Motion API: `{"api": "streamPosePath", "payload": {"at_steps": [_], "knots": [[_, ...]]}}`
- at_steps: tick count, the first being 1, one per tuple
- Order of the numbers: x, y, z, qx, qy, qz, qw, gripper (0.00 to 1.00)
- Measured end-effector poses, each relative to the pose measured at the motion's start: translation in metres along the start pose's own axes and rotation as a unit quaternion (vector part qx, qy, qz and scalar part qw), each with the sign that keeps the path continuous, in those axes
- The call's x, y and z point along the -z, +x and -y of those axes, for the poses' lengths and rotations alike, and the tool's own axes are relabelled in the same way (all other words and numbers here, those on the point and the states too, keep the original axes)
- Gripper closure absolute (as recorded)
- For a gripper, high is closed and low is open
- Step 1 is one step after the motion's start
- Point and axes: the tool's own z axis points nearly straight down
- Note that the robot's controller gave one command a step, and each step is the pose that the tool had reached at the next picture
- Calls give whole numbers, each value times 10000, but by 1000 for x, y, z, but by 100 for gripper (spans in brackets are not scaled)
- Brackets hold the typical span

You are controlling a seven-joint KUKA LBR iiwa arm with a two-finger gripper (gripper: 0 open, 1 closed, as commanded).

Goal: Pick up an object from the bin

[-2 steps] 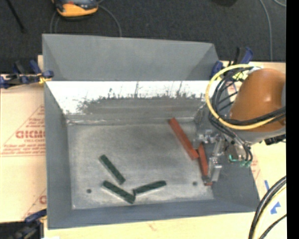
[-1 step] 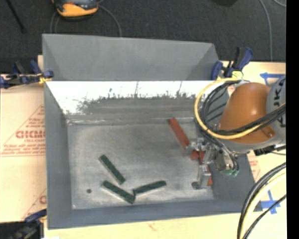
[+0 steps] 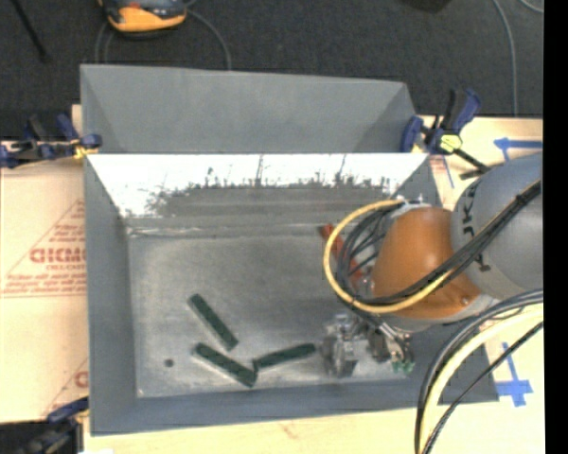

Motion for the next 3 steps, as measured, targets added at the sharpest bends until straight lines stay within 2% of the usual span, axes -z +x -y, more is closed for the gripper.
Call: {"api": "streamPosePath", "payload": {"at_steps": [1,2,3], "knots": [[2,-4,0,10,10,64,10000,0],[2,-4,0,15,10,63,10000,0],[0,-4,-67,-231,-7,17,9997,100]]}}
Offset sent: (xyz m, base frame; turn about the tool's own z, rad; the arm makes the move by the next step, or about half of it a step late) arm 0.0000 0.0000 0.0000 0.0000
